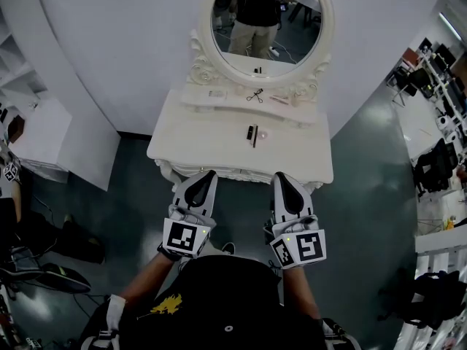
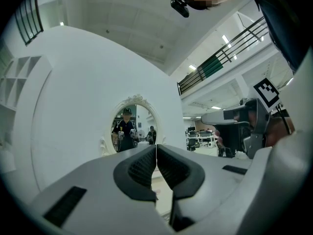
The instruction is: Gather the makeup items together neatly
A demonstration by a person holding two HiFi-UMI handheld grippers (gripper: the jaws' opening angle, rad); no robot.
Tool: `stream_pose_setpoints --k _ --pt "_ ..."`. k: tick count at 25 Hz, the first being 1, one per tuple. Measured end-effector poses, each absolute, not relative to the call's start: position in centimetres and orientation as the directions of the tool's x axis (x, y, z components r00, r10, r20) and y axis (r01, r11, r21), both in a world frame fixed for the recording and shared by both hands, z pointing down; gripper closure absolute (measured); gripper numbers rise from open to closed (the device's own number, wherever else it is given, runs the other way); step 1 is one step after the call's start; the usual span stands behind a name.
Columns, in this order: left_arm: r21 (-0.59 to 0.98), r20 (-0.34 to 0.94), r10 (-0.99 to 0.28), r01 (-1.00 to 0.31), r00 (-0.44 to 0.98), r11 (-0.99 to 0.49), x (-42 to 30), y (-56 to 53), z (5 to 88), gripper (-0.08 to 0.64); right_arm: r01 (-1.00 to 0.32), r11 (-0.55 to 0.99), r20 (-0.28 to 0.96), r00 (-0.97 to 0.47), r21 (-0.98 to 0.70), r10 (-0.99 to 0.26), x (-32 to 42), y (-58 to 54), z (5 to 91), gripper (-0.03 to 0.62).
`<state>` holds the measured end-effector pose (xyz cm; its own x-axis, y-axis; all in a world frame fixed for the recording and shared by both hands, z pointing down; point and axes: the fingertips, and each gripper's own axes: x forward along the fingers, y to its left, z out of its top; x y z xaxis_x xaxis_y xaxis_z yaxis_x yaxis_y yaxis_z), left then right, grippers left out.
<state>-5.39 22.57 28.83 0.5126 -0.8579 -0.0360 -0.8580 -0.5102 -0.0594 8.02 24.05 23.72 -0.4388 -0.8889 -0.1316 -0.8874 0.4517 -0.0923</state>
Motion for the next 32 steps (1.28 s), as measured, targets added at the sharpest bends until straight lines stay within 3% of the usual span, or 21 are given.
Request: stream_pose_setpoints --k 32 --pt "-0.069 -0.043 -0.851 -0.852 0.523 -0.520 -4.3 22.9 28.7 0.546 -0.897 0.435 -0.121 -0.424 -0.077 -0.897 9.3 24.8 24.0 0.578"
